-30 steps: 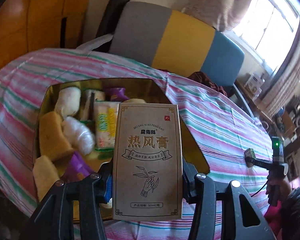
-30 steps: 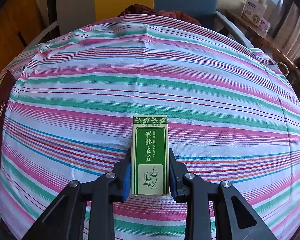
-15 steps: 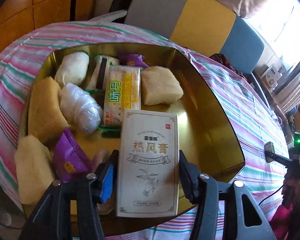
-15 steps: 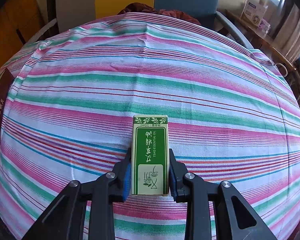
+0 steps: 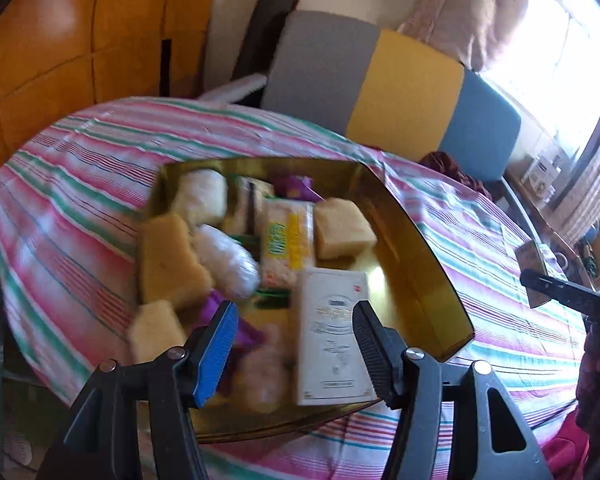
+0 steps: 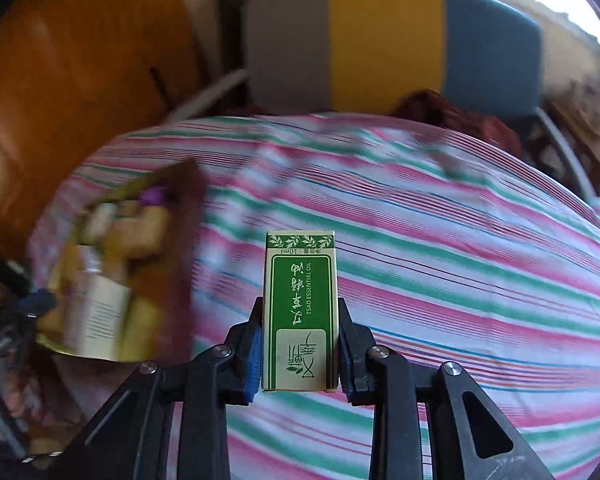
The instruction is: Organize objects
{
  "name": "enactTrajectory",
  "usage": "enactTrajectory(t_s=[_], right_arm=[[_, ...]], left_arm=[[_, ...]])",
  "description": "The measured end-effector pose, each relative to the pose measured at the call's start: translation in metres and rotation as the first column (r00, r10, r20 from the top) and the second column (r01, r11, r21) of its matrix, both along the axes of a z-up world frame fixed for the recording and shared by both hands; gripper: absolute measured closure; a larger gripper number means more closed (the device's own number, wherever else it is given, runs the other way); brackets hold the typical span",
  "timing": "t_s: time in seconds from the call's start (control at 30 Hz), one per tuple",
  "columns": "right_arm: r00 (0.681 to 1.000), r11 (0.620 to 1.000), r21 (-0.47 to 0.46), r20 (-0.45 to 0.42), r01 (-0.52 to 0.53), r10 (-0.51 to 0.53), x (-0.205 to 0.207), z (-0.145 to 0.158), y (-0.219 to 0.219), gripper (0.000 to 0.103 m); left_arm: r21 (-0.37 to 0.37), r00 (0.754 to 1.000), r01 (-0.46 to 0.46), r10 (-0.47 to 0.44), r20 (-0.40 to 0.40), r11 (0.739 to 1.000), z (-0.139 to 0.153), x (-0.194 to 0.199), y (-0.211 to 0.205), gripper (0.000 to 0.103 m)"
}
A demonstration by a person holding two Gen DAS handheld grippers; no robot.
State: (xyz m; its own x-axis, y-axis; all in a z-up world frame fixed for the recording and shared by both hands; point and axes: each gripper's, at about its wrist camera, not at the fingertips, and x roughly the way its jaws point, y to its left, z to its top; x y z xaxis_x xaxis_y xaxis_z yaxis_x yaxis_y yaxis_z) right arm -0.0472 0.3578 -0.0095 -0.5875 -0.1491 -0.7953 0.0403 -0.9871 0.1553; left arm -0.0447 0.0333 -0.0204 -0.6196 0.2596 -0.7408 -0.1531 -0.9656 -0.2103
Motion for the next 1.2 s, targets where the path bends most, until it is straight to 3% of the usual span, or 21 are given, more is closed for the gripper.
enactTrajectory(t_s=[0.13, 0.27, 0.6, 0.67, 0.93, 1.2], right_arm=[[0.991, 0.99, -0.044, -0.025, -0.135, 0.134, -0.008, 0.004, -0.077, 0.072], [0.98, 0.98, -0.048, 0.034, -0.192, 0.194, -0.021, -0.018, -0.127, 0.072], [0.965, 0.979, -0.005, 0.164, -0.204, 0.202, -0.036, -0.07, -0.166, 0.071], [0.965, 0.981, -0.012, 0.179, -0.194, 0.193, -0.035, -0.077, -0.165, 0.063], [0.99, 0.99, -0.026, 0.03, -0.137, 0.138, -0.012, -0.049, -0.149, 0.037], [0.988, 0.998, 0.043, -0.151, -0.034, 0.041, 0.026, -0.012, -0.149, 0.026]], left_arm=[[-0.03, 0.999, -0.046, 0.045, -0.032, 0.999, 0.004, 0.008, -0.018, 0.043], [-0.051, 0.996, -0.087, 0.085, -0.042, 0.995, 0.004, 0.012, -0.032, 0.043], [-0.091, 0.99, -0.135, 0.13, -0.058, 0.987, 0.0, 0.014, -0.041, 0.04], [-0.118, 0.988, -0.143, 0.135, -0.069, 0.983, 0.003, 0.015, -0.038, 0.04], [-0.124, 0.973, -0.194, 0.174, -0.153, 0.973, 0.021, 0.025, -0.03, 0.039], [-0.161, 0.964, -0.197, 0.161, -0.21, 0.967, 0.041, 0.046, -0.019, 0.039]])
